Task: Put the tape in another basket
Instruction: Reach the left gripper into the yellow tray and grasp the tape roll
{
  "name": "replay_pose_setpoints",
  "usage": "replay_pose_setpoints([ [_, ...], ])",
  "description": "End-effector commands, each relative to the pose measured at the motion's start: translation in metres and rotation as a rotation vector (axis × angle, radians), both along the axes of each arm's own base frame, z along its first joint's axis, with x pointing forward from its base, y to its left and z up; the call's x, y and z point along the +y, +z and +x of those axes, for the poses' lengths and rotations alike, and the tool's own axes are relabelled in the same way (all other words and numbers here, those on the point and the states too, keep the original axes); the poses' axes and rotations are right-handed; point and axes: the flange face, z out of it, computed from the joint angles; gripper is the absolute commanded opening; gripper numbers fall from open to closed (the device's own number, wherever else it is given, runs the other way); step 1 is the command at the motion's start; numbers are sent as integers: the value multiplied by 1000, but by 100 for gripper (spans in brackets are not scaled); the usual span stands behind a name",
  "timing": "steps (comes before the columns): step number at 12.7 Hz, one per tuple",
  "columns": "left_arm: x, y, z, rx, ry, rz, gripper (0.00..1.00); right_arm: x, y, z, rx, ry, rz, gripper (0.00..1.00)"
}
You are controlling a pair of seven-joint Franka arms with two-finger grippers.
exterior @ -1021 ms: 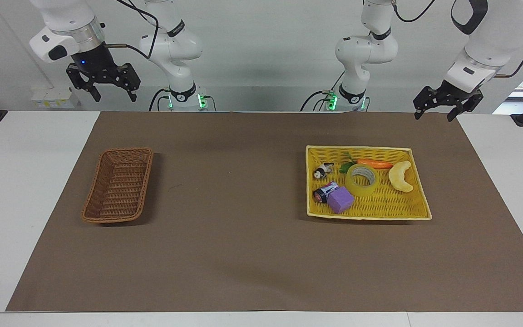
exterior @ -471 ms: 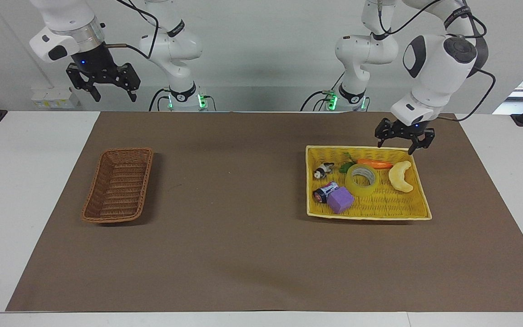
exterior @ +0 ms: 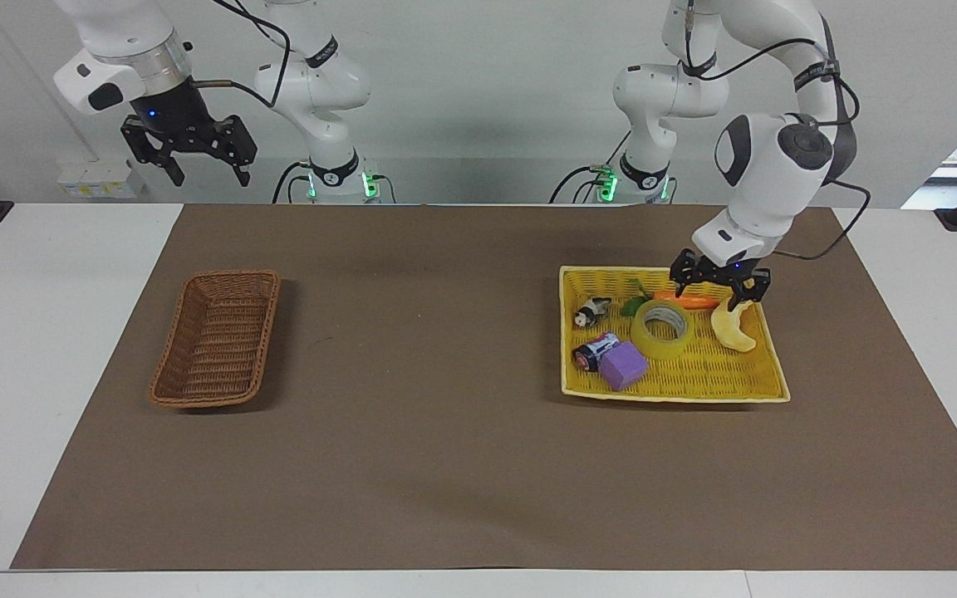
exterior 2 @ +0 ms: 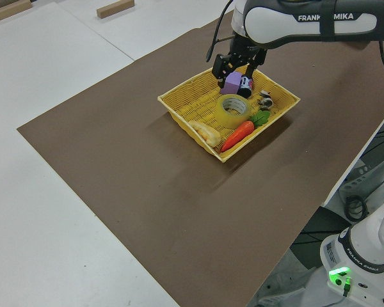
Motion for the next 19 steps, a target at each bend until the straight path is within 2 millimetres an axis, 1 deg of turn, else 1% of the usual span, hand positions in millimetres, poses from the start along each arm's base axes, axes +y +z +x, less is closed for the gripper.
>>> replay_pose_setpoints([
  [1, -4, -42, 8, -19, -7, -7, 100, -3, 2, 1, 9, 16, 19, 100],
  [2, -3, -54, 5, -21, -7, -5, 100, -3, 2, 1, 9, 15, 19, 100],
  [3, -3, -67, 2, -28, -3, -5, 95, -3, 2, 1, 9, 16, 19, 100],
  [5, 0, -92, -11, -30, 8, -3, 67, -3, 2, 1, 9, 16, 19, 100],
  [7, 0, -96, -14, -36, 4, -3, 5, -3, 2, 1, 9, 16, 19, 100],
  [8, 0, -94, -14, -35, -11, -3, 0, -3, 2, 1, 9, 16, 19, 100],
  [9, 0, -93, -13, -23, -12, -2, 0, -3, 2, 1, 9, 16, 19, 100],
  [10, -1, -85, -9, -22, 1, -3, 0, -3, 2, 1, 9, 16, 19, 100],
  [11, -2, -80, -11, 2, -1, -1, 0, -3, 2, 1, 9, 15, 19, 100],
  [12, -2, -64, -5, 8, 0, -2, 0, -3, 2, 1, 9, 16, 19, 100],
  [14, -4, -39, 3, 53, 0, 1, 0, -3, 2, 1, 9, 16, 19, 100],
  [15, -5, -22, 8, 47, -1, -2, 0, -3, 2, 1, 9, 16, 19, 100],
  [17, -6, 6, 15, 46, 13, -4, 0, -3, 2, 1, 9, 16, 19, 100],
  [18, -7, 25, 16, 53, 31, -6, 0, -3, 2, 1, 9, 16, 19, 100],
  [19, -8, 36, 16, 78, 72, -2, 0, -3, 2, 1, 9, 16, 19, 100],
])
